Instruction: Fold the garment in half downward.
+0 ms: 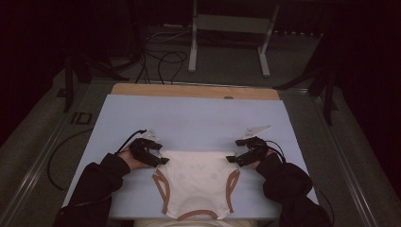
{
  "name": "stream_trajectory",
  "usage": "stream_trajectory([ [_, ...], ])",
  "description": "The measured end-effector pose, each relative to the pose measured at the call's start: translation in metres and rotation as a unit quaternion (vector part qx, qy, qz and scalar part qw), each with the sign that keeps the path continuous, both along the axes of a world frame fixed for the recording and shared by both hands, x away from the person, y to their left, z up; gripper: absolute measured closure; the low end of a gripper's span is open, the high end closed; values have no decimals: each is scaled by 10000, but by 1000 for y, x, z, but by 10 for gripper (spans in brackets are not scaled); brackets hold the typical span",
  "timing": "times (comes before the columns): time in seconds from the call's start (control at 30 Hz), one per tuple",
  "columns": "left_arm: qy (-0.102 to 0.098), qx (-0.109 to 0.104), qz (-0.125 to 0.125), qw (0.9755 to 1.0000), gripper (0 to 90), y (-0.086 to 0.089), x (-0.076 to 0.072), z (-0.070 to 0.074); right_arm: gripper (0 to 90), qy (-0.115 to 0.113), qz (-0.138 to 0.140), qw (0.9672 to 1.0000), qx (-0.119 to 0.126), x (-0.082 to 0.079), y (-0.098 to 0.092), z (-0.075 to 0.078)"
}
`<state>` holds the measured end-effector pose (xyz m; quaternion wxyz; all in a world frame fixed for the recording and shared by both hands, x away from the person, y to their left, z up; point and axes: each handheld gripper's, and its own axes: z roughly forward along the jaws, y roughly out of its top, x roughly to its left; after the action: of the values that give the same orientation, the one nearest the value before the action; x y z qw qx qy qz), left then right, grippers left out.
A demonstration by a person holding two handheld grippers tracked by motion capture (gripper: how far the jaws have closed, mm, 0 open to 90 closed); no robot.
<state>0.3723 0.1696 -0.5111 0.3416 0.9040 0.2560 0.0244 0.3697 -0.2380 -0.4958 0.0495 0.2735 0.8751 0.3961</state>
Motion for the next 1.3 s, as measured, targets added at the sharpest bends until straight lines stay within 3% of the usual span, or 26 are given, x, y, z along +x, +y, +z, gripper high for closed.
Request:
stream_trajectory([
  [0.13, 20, 66, -3, 10000, 406, -1, 0, -1, 175, 22, -21, 9999, -106, 3, 1, -5],
  [0.37, 65, 302, 6, 9995, 619, -1, -2, 3, 261, 278, 1, 9992, -294, 8, 1, -16],
  [0.63, 225, 209, -66, 9995, 823, -1, -4, 2, 401, 296, 4, 9986, -446, 9, 0, -19],
  [0.97, 193, 252, -129, 9994, 855, -2, -5, 3, 624, 236, 255, 9979, -544, 4, 5, -18],
  [1.13, 201, 218, -170, 9994, 863, -1, -7, 3, 822, 234, 369, 9976, -538, 1, 8, -17],
  [1.3, 162, 83, -246, 9995, 864, 1, -8, 9, 852, 199, 481, 9977, -431, 0, 8, -8],
])
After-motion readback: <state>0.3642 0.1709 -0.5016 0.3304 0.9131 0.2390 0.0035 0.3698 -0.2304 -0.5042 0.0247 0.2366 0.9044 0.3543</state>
